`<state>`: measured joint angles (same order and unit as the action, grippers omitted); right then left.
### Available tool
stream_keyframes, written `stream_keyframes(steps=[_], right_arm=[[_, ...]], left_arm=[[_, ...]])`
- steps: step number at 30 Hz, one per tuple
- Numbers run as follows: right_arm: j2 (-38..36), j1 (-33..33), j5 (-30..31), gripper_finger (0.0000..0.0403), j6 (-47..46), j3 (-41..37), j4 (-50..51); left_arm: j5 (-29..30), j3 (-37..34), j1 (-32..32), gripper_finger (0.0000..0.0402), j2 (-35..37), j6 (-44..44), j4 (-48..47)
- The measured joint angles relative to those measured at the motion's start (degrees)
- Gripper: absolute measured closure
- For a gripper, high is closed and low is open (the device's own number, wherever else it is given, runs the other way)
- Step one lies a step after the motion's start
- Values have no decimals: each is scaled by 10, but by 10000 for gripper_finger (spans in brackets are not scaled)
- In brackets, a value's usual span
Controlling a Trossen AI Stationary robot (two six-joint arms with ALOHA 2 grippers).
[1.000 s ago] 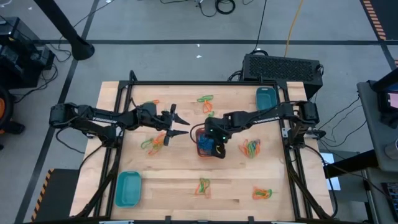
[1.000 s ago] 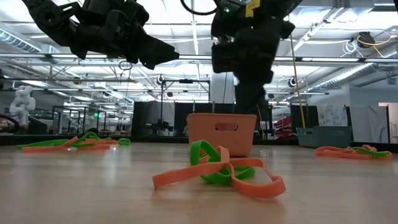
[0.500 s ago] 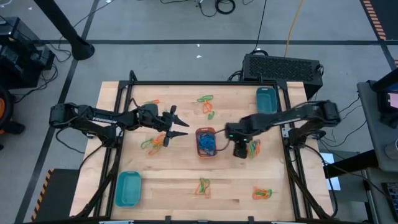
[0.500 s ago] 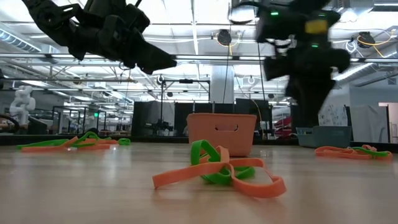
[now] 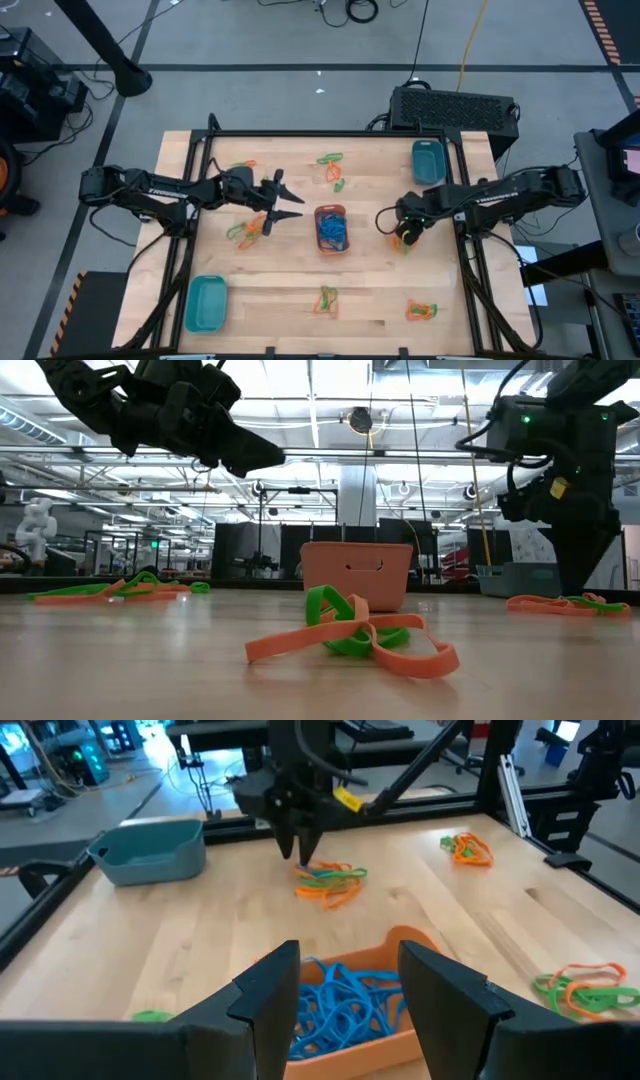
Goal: Sort rubber bands into baskets
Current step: Put the blue rubber band into the orange bin
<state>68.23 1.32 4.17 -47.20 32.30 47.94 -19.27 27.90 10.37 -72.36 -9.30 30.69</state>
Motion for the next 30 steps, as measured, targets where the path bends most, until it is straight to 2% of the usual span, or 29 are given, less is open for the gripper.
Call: stream_keyframes(steps=[5,11,20,30], right_arm=[[0,-10,-3,252,3,0,-9],[0,-26,-42,252,10,0,-24],[4,-37,-10,255,9,0,-45],[39,-37,4,295,20,0,-49]], left_arm=[[0,0,0,222,0,0,3],[0,0,0,222,0,0,3],[0,0,0,222,0,1,2],[0,0,0,222,0,1,-2]])
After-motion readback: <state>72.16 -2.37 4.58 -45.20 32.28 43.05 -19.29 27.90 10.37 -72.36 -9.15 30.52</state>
